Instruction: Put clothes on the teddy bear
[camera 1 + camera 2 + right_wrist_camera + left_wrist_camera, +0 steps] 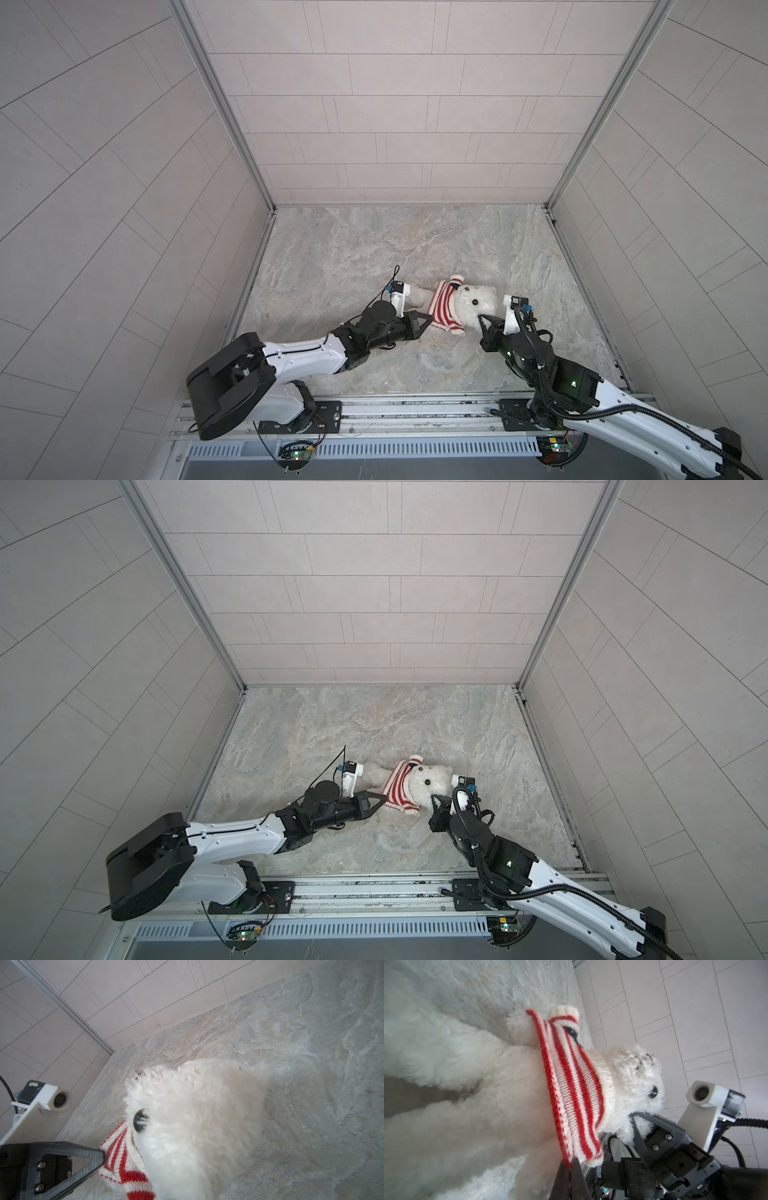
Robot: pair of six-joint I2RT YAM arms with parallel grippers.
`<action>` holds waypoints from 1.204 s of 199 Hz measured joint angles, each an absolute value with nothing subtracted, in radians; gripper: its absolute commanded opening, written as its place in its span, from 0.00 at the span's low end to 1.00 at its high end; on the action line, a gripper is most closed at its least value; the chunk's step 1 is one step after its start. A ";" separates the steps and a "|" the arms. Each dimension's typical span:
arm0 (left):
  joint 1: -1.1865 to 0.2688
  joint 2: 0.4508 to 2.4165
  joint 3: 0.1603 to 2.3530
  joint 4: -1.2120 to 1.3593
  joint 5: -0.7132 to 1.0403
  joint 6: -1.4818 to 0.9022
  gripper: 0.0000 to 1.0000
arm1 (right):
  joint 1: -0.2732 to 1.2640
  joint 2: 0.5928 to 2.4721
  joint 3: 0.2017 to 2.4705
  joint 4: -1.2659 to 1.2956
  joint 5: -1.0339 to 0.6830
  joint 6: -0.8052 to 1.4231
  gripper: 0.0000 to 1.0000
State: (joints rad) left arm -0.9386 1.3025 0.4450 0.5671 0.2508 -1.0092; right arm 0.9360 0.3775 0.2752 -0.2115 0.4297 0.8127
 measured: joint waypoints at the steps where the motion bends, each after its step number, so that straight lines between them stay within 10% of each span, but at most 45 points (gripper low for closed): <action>1: -0.939 1.301 0.443 0.566 0.251 -1.009 0.00 | 0.936 0.377 0.275 -0.212 0.430 0.812 0.00; 240: -0.912 1.109 0.368 0.407 0.175 -0.938 0.00 | 0.942 0.523 0.299 -0.197 0.405 0.837 0.00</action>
